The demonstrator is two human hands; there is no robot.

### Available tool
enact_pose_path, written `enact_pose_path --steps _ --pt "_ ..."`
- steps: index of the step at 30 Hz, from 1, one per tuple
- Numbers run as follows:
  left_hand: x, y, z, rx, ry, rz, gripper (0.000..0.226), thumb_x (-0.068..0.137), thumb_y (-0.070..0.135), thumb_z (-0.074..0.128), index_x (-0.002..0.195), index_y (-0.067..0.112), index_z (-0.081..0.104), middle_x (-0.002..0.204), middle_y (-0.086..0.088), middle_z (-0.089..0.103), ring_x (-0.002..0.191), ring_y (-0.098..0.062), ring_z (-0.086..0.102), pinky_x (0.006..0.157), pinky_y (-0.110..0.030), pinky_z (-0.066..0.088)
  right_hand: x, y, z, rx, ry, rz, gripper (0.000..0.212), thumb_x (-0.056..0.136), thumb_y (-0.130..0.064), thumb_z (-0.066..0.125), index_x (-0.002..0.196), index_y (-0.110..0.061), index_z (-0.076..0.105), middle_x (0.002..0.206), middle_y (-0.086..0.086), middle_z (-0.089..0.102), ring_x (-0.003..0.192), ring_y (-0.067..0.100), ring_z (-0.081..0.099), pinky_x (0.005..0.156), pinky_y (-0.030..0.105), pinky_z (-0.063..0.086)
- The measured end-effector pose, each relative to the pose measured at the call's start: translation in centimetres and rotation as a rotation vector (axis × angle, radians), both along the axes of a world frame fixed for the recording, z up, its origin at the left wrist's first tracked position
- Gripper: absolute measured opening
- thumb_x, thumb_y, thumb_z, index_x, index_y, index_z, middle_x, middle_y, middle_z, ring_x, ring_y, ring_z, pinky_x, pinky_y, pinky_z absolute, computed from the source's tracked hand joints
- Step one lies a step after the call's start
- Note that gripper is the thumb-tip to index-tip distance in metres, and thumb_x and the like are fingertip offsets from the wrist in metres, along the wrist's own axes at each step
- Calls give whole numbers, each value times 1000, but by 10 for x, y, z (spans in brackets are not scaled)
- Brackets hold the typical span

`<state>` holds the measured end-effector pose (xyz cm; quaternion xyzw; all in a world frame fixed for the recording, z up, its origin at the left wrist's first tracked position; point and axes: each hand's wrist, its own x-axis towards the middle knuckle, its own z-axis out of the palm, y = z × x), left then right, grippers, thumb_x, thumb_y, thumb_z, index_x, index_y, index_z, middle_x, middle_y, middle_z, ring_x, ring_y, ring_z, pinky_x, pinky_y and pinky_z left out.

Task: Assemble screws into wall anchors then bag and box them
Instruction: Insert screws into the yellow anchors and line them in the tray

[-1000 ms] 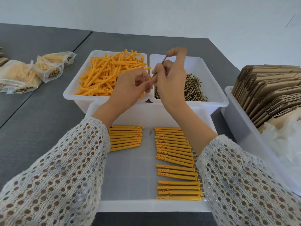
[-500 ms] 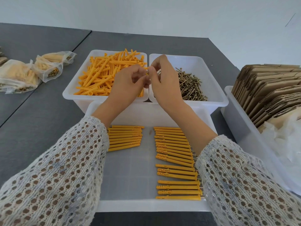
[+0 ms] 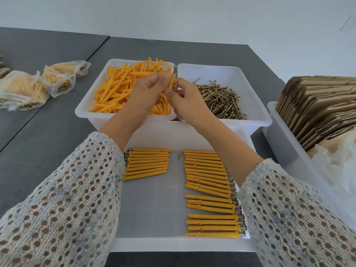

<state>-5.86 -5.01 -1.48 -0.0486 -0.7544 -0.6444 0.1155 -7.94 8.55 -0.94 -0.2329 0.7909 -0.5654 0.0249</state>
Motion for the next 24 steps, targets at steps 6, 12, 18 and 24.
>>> enact_pose_path --steps 6,12,18,24 --pt "-3 -9 6 471 -187 86 59 104 55 27 99 16 69 100 -4 67 94 -23 61 84 -40 49 18 1 16 13 -108 290 8 101 -8 52 97 -2 55 66 11 55 40 13 40 44 27 37" --pt "-6 -13 4 556 -227 139 53 103 55 33 100 20 73 85 7 71 76 -9 63 68 -25 48 54 -12 0 868 -66 769 20 92 -19 65 87 0 62 69 4 68 49 13 54 48 22 48" --pt "-6 -14 3 586 -209 124 50 104 53 34 100 20 72 84 7 70 73 -8 63 68 -25 48 106 -41 -41 1199 381 720 25 94 -10 55 72 -9 41 74 2 47 64 15 41 51 28 33" --pt "-7 -14 2 577 -204 132 48 104 51 36 99 20 72 84 6 70 74 -8 63 68 -25 47 104 -43 -41 1141 642 546 9 98 -17 53 107 -16 53 93 0 56 74 20 46 44 26 24"
